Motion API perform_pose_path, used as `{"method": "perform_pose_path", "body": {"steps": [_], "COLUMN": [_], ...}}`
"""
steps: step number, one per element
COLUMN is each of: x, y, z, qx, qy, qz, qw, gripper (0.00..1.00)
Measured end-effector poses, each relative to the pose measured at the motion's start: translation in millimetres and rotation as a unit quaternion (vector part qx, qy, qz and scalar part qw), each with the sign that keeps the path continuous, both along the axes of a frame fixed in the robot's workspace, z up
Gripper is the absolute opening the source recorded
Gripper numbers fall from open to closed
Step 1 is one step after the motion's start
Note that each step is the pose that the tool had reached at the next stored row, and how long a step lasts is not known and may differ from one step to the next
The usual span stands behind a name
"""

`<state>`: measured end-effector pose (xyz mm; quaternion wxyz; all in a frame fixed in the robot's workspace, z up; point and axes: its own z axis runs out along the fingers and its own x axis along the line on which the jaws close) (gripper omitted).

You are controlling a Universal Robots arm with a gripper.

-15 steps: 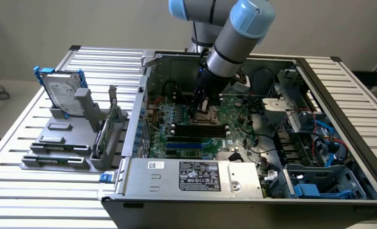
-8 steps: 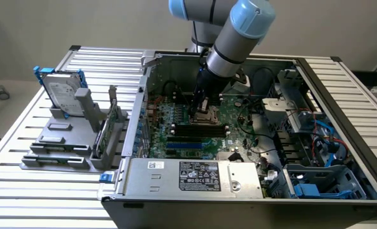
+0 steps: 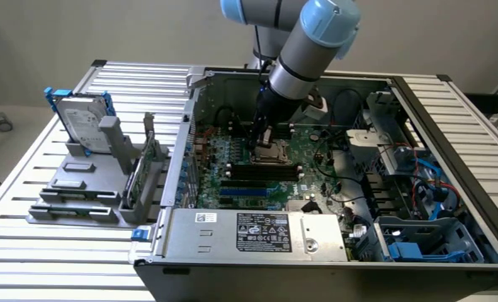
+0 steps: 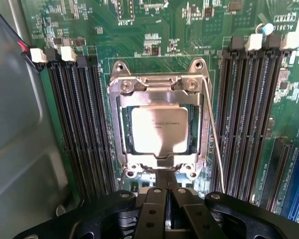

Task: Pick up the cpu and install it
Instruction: 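Close the cpu cover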

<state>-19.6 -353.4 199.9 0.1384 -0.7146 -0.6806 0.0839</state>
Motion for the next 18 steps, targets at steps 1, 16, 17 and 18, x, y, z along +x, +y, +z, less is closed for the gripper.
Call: {"method": "perform_pose_path", "body": {"steps": [1,16,17,18], "x": [-1.4,-22.5,-23.2,-23.9], "y": [0.0,0.0,0.0,0.0], "z": [0.0,9.8,11.5,13.1], "qx": [0.0000,0.0183,0.0184,0.0184], "qy": [0.0003,0.0087,0.0087,0.0086], "qz": [0.000,-0.008,-0.010,-0.013], "qw": [1.0000,0.9998,0.9997,0.9997], "gripper": [0.11,0.11,0.11,0.11]}}
